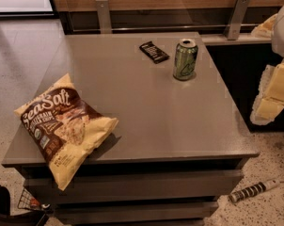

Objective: Pick brown chip bag

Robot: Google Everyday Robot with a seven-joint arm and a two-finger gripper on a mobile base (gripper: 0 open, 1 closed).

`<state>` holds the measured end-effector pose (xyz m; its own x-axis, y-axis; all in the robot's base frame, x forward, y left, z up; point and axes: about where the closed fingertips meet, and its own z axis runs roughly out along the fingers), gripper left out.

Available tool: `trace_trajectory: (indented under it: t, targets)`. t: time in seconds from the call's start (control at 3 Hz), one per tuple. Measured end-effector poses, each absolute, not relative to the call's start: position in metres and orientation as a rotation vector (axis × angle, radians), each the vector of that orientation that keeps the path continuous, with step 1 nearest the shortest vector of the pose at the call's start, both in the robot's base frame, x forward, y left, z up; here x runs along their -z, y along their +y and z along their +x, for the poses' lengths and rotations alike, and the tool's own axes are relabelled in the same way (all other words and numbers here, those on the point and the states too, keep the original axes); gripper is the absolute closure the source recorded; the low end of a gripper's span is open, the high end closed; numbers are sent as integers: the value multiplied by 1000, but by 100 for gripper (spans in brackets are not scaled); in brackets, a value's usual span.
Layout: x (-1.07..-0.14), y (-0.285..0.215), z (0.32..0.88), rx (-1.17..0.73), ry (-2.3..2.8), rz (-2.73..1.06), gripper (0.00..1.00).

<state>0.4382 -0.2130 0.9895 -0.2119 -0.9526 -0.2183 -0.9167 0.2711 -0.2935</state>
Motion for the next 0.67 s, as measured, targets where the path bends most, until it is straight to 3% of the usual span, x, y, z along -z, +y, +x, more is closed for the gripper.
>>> trace_trajectory:
  t: [0.67]
  targets:
    - [-991, -204, 453, 115, 2156, -1677, 0]
